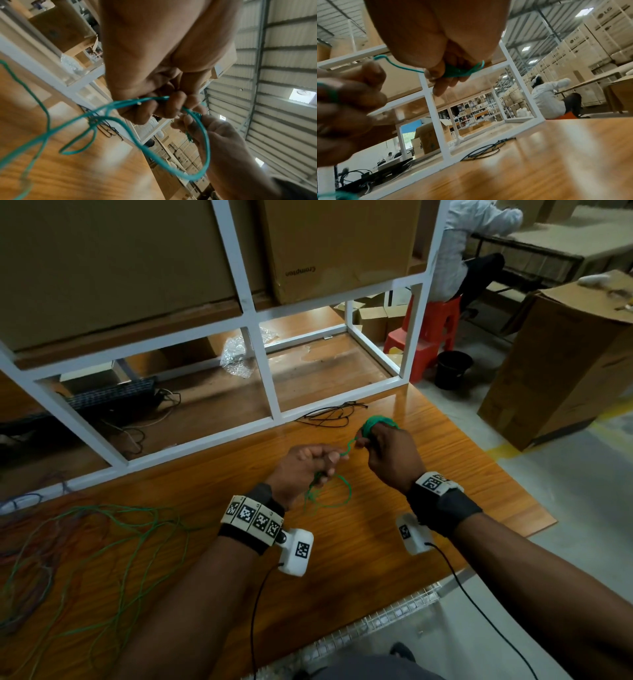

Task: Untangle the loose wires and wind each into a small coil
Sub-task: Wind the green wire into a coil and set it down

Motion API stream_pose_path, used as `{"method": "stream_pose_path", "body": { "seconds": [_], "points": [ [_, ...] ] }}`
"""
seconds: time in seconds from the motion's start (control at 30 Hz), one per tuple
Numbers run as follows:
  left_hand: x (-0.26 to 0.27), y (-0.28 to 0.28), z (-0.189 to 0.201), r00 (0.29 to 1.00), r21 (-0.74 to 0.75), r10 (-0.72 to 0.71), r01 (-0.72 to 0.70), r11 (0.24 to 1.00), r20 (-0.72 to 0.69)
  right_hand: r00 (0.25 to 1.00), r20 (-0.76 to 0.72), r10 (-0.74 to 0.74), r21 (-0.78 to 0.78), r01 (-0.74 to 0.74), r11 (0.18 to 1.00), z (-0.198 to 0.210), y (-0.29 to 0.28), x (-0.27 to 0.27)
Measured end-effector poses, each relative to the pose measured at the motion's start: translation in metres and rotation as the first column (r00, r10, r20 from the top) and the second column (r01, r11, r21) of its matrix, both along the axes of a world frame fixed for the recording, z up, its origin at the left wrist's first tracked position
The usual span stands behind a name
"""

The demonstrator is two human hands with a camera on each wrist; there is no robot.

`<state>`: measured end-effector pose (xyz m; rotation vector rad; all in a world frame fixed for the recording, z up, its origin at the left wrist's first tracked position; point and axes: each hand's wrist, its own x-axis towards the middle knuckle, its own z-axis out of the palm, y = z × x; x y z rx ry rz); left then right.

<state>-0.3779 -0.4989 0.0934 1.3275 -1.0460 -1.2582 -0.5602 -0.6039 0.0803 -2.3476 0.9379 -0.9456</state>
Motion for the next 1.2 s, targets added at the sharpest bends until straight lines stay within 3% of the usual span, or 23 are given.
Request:
{"method": "stream_pose_path", "body": {
  "seconds": [0.1, 0.17, 0.23, 0.33, 0.47, 0.5, 0.57, 0.6, 0.7, 0.8, 0.87, 0.9, 1.0, 1.03, 1.1, 1.2],
  "points": [
    [0.001, 0.006, 0.000, 0.997, 0.202, -0.020, 0.035, 0.979, -0.077, 1.000, 0.016, 0.005, -0.185, -0.002, 0.983, 0.011, -0.006, 0.002],
    [0.006, 0.007, 0.003, 0.998, 0.280, 0.028, -0.014, 0.960, -0.049, 1.000, -0.029, -0.007, -0.273, -0.001, 0.962, 0.014, -0.006, -0.002],
    [0.015, 0.004, 0.010, 0.990, 0.273, 0.082, -0.112, 0.956, 0.117, 0.994, -0.108, 0.009, -0.370, -0.049, 0.928, 0.011, -0.002, -0.006],
    [0.024, -0.003, 0.018, 0.917, 0.161, 0.176, -0.246, 0.956, 0.358, 0.976, -0.219, 0.015, -0.453, -0.115, 0.884, -0.001, 0.009, -0.010],
    [0.026, -0.002, 0.017, 0.874, -0.016, 0.127, -0.136, 0.991, 0.468, 0.962, -0.271, -0.035, -0.228, -0.028, 0.973, 0.006, 0.003, -0.014],
    [0.026, -0.001, 0.019, 0.857, -0.035, 0.092, -0.086, 0.996, 0.506, 0.929, -0.366, 0.048, -0.132, -0.103, 0.986, 0.009, 0.001, -0.015],
    [0.023, -0.001, 0.024, 0.776, -0.060, 0.019, 0.025, 0.998, 0.631, 0.791, -0.548, 0.272, 0.115, -0.251, 0.961, 0.014, 0.000, -0.017],
    [0.020, -0.002, 0.027, 0.732, -0.071, -0.002, 0.068, 0.995, 0.681, 0.736, -0.576, 0.355, 0.251, -0.254, 0.934, 0.017, 0.000, -0.017],
    [0.020, -0.008, 0.027, 0.697, -0.108, 0.016, 0.090, 0.990, 0.717, 0.737, -0.401, 0.545, 0.618, -0.222, 0.755, 0.023, 0.004, -0.018],
    [0.019, -0.011, 0.020, 0.683, -0.119, 0.002, 0.124, 0.985, 0.731, 0.738, -0.015, 0.675, 0.858, -0.337, 0.388, 0.027, 0.010, -0.023],
    [0.018, -0.014, 0.013, 0.717, -0.120, -0.004, 0.122, 0.985, 0.697, 0.747, 0.360, 0.559, 0.880, -0.471, 0.062, 0.026, 0.014, -0.024],
    [0.017, -0.015, 0.009, 0.745, -0.123, 0.011, 0.096, 0.988, 0.667, 0.736, 0.487, 0.470, 0.846, -0.531, -0.044, 0.025, 0.015, -0.023],
    [0.013, -0.014, -0.003, 0.815, -0.160, 0.076, 0.020, 0.987, 0.575, 0.611, 0.753, 0.243, 0.656, -0.722, -0.220, 0.022, 0.014, -0.015],
    [0.010, -0.012, -0.006, 0.821, -0.167, 0.078, 0.022, 0.986, 0.566, 0.535, 0.832, 0.146, 0.554, -0.792, -0.258, 0.024, 0.015, -0.011],
    [0.004, -0.008, -0.011, 0.840, -0.144, 0.060, 0.021, 0.989, 0.539, 0.420, 0.904, -0.081, 0.395, -0.892, -0.219, 0.030, 0.014, -0.002],
    [-0.006, -0.001, -0.019, 0.892, -0.057, 0.012, 0.016, 0.998, 0.452, 0.355, 0.863, -0.360, 0.382, -0.924, 0.004, 0.038, 0.003, 0.010]
  ]
}}
